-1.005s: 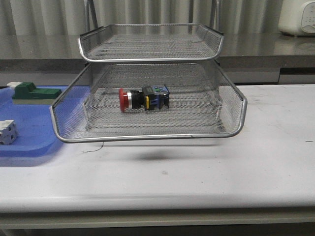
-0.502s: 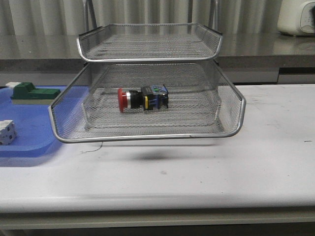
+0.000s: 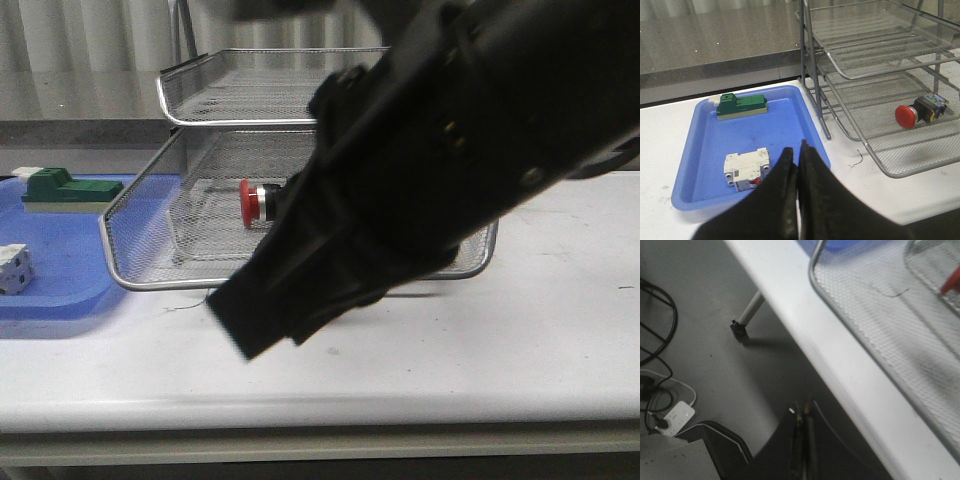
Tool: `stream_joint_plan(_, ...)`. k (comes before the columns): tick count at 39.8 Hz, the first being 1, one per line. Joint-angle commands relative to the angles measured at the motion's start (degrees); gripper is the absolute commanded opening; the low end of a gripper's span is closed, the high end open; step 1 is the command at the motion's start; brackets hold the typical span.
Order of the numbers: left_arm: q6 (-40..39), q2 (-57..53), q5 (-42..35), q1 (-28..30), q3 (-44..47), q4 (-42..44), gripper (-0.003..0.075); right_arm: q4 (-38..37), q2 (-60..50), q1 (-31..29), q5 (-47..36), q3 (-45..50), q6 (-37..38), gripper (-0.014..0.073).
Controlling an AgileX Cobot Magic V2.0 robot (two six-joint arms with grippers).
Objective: Place button on rack with both arms
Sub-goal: 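Push the middle wire tray back into the rack with the right gripper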
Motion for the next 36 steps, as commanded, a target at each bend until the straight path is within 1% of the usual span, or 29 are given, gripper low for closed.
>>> stream_joint_plan(1,-0.63,0.57,-4.57,0.13,-1.52,-1.02,-0.0019,0.22,2.80,0.26,-2.63,-3.95,-0.44,-0.0060)
stream_joint_plan(13,-0.63,0.57,-4.57,0.13,-1.52,-1.02,-0.0019,0.17,11.47,-4.88,0.19,-11.05,-0.44,-0.0060)
stream_joint_plan(23,-0.63,0.57,-4.57,0.13,-1.52,-1.02,-0.0019,-1.02,14.84,-8.71,0.19,-15.31,-0.44,-0.0060)
stream_joint_plan(36,-0.63,0.57,-4.57,0.13,-1.52,-1.02,-0.0019,-2.70,20.04,-12.47,2.04,-23.72,-0.44,-0.0060)
